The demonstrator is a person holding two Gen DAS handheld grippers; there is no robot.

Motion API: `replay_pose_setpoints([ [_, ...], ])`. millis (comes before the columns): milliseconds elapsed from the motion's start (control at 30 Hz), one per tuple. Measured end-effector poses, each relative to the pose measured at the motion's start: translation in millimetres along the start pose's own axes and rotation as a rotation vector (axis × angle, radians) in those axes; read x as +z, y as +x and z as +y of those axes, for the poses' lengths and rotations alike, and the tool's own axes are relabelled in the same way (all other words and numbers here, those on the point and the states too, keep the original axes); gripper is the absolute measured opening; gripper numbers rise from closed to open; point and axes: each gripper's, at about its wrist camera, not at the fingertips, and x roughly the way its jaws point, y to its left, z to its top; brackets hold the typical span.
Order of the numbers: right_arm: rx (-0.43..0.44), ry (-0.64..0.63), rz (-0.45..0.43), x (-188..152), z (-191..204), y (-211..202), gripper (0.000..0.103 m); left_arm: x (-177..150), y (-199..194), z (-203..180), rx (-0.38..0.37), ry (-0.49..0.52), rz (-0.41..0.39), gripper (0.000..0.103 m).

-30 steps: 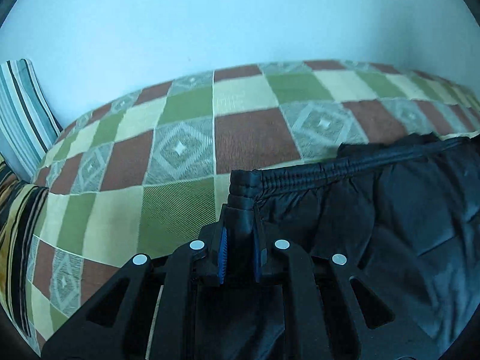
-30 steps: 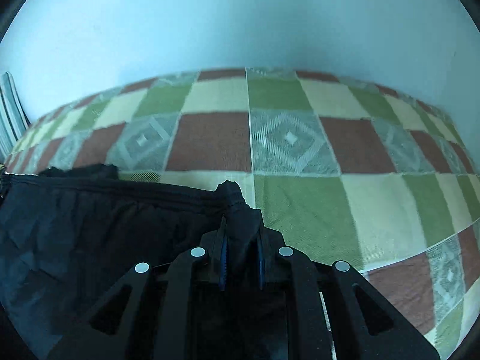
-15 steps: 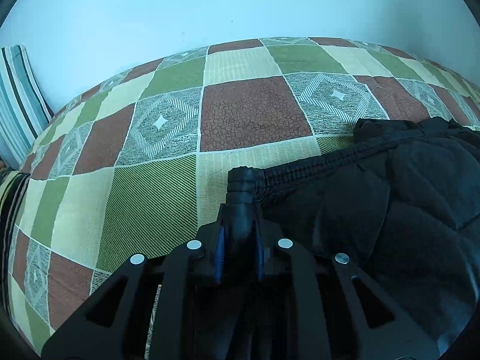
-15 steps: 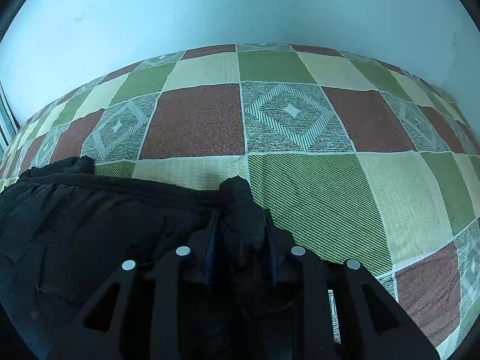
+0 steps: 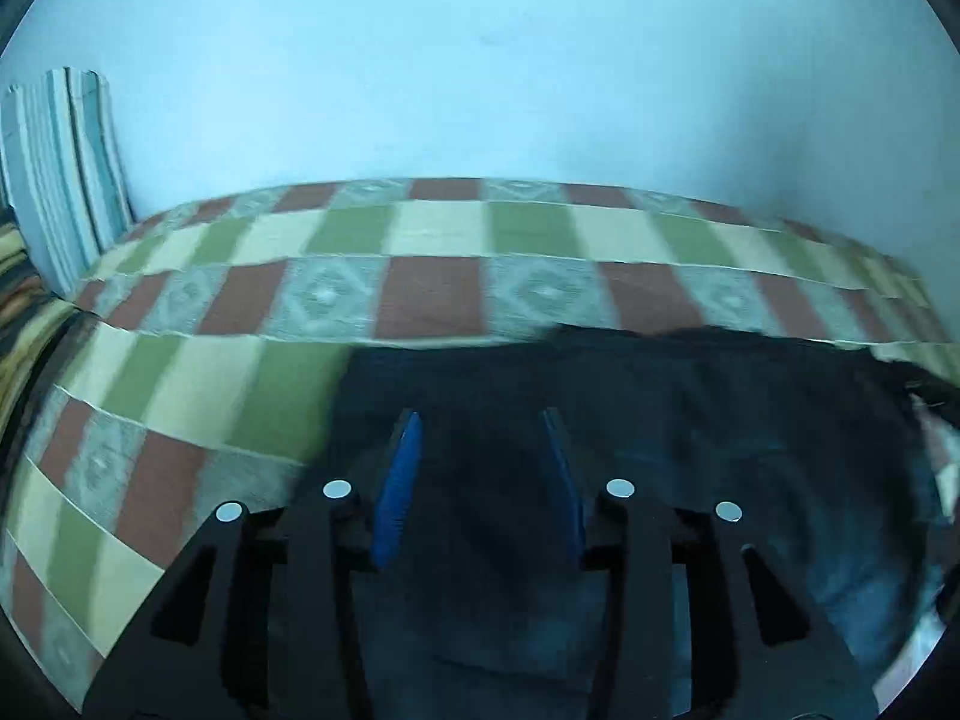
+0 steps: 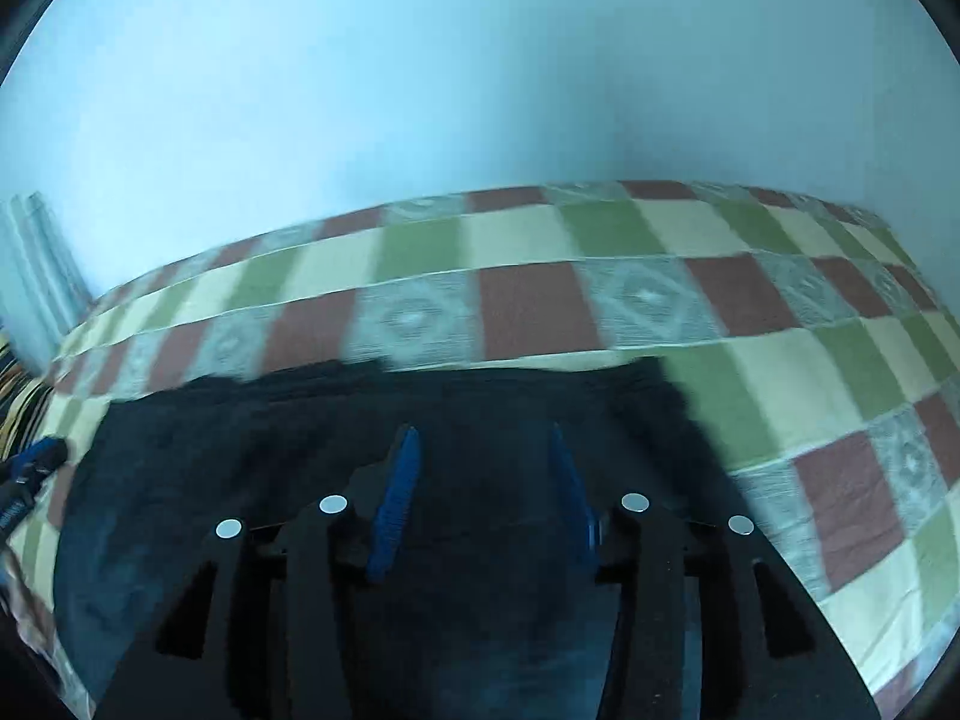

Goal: Fold large clothes
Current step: 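Lift the jacket by the hem band with both grippers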

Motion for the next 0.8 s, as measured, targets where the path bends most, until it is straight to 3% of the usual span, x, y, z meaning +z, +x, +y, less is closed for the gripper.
replay_pose_setpoints([
  [133, 0.039, -0.060, 0.010, -13.0, 41.3, 18.3, 0.046, -9.7, 25.2, -25.3, -0.034, -0.049, 0.049, 0.041],
  [233, -0.017, -0.111, 0.023, -25.5, 58.2, 38.8, 0.046, -18.3, 46.7, -31.4, -0.005, -0.076, 0.082, 0.041],
  [433, -0.006, -0.067, 0.092, -40.3, 51.4, 71.7, 0.054, -37.0, 74.1, -32.4, 0.051, -0.042, 0.070, 0.044],
  [633, -0.042, -0.072, 0.065, -51.3, 55.0, 83.1, 0.054, -44.2, 90.4, -37.6, 0.081, -0.025, 0.049, 0.045],
  [800, -0.066, -0.086, 0.058, -51.4, 57.4, 86.3, 0.055, -47.3, 96.3, -34.1, 0.055, -0.038, 0.048, 0.044],
])
